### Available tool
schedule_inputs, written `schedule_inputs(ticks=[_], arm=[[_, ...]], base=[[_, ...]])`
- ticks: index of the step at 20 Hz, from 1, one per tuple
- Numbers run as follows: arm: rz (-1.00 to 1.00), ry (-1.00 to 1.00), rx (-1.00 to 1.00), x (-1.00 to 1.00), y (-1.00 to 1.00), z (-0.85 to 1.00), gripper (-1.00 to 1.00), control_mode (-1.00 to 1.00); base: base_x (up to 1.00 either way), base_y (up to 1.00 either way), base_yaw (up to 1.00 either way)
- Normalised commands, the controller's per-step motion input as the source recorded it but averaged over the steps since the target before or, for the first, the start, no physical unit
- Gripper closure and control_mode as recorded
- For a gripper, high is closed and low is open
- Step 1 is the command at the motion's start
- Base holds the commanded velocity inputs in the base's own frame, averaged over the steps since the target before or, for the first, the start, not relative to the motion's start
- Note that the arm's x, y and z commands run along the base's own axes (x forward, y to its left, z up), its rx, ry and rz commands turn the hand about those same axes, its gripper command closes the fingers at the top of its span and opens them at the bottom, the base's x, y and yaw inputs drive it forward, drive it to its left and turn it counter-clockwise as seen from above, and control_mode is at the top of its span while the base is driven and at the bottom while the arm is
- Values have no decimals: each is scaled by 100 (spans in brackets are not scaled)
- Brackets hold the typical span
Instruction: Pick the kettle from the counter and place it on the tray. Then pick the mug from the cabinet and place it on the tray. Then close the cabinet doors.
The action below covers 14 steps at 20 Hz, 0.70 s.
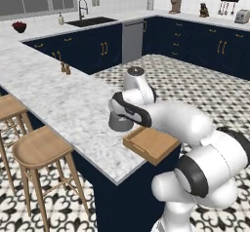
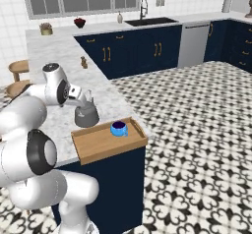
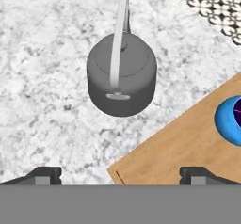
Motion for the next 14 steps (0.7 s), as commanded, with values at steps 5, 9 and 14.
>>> schedule_inputs(ticks=[5,9,14], arm=[[0,5,0,61,-1,-1,-100,-100],[0,5,0,55,0,-10,-100,-100],[0,3,0,45,0,-16,-100,-100]], base=[[0,0,0],[0,0,0],[0,0,0]])
